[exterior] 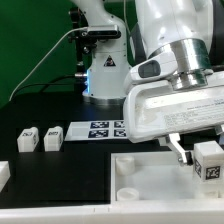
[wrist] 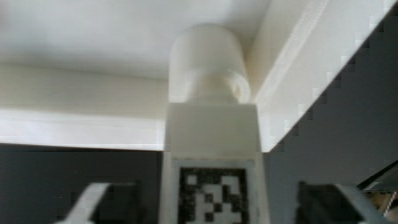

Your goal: Assemble one leg

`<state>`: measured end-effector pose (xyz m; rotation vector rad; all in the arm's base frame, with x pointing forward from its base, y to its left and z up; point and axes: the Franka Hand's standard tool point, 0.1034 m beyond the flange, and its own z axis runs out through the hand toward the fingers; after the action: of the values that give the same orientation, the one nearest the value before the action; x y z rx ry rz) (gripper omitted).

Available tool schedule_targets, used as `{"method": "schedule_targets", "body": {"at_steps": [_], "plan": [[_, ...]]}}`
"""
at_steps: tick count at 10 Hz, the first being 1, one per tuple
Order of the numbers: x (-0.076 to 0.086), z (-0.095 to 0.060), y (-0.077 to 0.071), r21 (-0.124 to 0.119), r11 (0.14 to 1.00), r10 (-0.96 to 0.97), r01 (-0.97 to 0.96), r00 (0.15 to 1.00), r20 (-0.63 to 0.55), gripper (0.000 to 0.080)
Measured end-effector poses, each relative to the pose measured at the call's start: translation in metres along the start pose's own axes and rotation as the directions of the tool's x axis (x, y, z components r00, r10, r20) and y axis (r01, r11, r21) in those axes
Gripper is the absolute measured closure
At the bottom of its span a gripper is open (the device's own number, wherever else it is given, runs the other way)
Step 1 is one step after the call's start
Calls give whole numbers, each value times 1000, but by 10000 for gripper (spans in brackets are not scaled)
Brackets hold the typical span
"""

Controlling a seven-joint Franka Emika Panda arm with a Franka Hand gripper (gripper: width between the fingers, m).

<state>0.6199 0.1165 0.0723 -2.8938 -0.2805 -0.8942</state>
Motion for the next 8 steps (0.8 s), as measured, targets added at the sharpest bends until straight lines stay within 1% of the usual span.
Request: {"method": "schedule_targets", "body": {"at_steps": [1,2,3,8], "plan": [[0,0,0,0,1000,0,0,1000,0,227],[0,0,0,0,1000,0,0,1000,0,227],[0,0,0,0,1000,0,0,1000,1,165],[-1,1,0,0,1000,0,0,1000,2,151]]}}
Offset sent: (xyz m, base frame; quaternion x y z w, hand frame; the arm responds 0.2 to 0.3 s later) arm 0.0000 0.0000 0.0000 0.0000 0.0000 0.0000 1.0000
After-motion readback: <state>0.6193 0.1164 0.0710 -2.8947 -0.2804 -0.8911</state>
